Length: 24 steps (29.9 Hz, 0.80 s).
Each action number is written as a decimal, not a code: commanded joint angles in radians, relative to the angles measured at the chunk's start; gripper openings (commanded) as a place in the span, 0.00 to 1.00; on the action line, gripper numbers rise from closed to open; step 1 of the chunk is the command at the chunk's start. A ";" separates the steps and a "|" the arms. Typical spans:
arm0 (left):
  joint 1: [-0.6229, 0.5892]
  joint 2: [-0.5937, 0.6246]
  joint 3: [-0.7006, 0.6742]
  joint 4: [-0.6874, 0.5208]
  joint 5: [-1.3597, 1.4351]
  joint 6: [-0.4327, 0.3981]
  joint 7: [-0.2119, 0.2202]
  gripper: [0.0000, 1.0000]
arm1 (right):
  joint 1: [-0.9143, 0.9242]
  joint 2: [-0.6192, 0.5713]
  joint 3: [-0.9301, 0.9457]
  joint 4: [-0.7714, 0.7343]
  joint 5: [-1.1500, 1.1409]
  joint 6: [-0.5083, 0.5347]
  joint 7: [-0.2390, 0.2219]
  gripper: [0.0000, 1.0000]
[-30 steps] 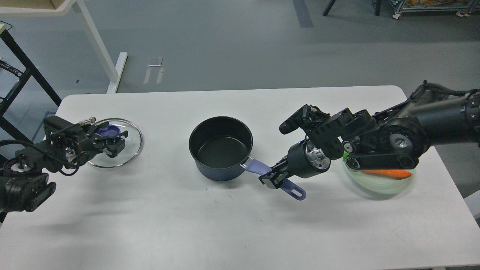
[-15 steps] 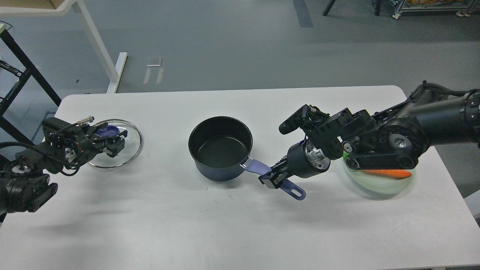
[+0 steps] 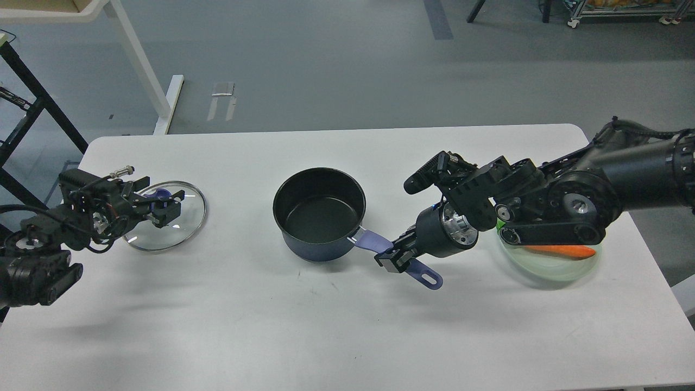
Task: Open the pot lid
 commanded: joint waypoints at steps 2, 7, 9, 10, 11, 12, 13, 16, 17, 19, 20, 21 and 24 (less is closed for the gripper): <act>-0.005 0.002 -0.010 0.000 -0.068 0.000 0.000 0.96 | 0.000 -0.001 0.000 0.000 0.003 -0.001 0.000 0.38; -0.039 0.005 -0.001 0.000 -0.270 -0.006 0.000 0.99 | -0.001 -0.001 0.003 -0.005 0.009 -0.005 0.000 0.60; -0.054 0.005 -0.003 0.000 -0.329 -0.011 0.000 0.99 | -0.004 -0.003 0.006 -0.005 0.012 -0.005 0.000 0.66; -0.061 0.008 -0.001 0.000 -0.349 -0.014 0.000 0.99 | -0.004 -0.004 0.008 -0.005 0.014 -0.006 0.000 0.68; -0.067 0.009 -0.003 -0.002 -0.367 -0.018 0.000 0.99 | -0.004 -0.004 0.009 -0.005 0.014 -0.006 0.000 0.70; -0.073 0.013 -0.003 0.000 -0.384 -0.024 0.000 0.99 | -0.004 -0.004 0.012 -0.005 0.014 -0.006 0.000 0.72; -0.081 0.014 -0.003 -0.002 -0.396 -0.030 0.000 0.99 | -0.004 -0.006 0.014 -0.005 0.015 -0.008 0.000 0.74; -0.117 0.019 -0.007 0.000 -0.451 -0.055 0.000 0.99 | 0.000 -0.030 0.041 -0.008 0.015 -0.015 0.002 0.82; -0.128 0.020 -0.010 -0.002 -0.476 -0.070 0.000 0.99 | 0.000 -0.042 0.061 -0.009 0.015 -0.015 0.003 0.85; -0.160 0.022 -0.010 0.000 -0.542 -0.110 0.000 0.99 | 0.005 -0.081 0.128 -0.024 0.032 -0.017 0.005 0.97; -0.177 0.025 -0.009 -0.002 -0.585 -0.136 0.000 0.99 | 0.011 -0.108 0.177 -0.026 0.064 -0.015 0.005 0.98; -0.194 0.025 -0.007 0.000 -0.626 -0.167 0.000 0.99 | 0.012 -0.140 0.226 -0.029 0.102 -0.012 0.002 0.98; -0.229 0.029 -0.006 0.000 -0.711 -0.231 0.000 0.99 | 0.003 -0.226 0.354 -0.063 0.170 -0.006 0.000 0.99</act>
